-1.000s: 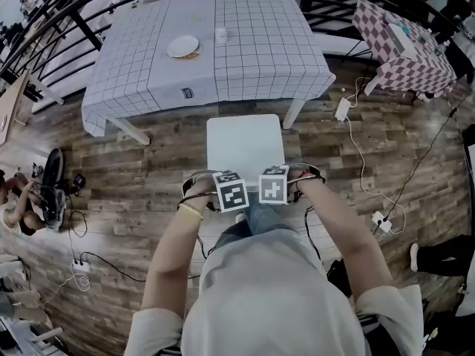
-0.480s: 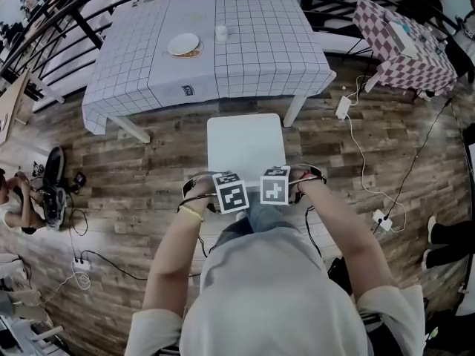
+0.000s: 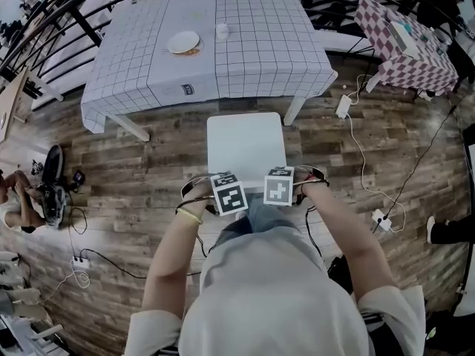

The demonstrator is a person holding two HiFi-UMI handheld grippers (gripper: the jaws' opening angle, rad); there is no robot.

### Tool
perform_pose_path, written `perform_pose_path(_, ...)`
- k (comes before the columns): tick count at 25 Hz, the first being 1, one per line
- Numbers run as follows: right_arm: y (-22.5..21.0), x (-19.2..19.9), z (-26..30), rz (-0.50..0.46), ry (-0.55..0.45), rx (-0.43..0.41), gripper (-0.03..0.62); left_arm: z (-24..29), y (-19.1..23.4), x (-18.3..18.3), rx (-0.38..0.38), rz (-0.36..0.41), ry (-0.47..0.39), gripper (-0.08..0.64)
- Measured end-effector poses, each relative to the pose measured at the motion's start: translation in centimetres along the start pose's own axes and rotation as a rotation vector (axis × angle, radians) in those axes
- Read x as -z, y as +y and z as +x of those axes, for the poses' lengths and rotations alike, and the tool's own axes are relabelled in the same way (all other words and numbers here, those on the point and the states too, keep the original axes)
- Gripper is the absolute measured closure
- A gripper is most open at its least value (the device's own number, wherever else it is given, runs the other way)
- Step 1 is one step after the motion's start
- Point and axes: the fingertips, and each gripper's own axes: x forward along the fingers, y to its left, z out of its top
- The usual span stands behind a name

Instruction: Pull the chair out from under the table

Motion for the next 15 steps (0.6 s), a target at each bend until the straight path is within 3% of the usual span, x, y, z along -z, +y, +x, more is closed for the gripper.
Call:
perform_pose_path(5,0.1,-0.1,-0.4,0.027,-0.033,-0.035,0.454,-0.6,0.2,-0.1,0.011,-0.017,-0.027,0.433)
perform_pose_path(8,0.3,-0.4,-0.9,0.063,-0.069,-0.077,0.378,-1.0,0.2,-0.1,0.029,-0.026,-0.034,0.416)
perform_pose_path(15,0.1,-0.4,-3.1,0.079,-0.086,-0.108,0.364,-2.4,-0.1,0.0,0.103,-0.038,-0.017,0.376)
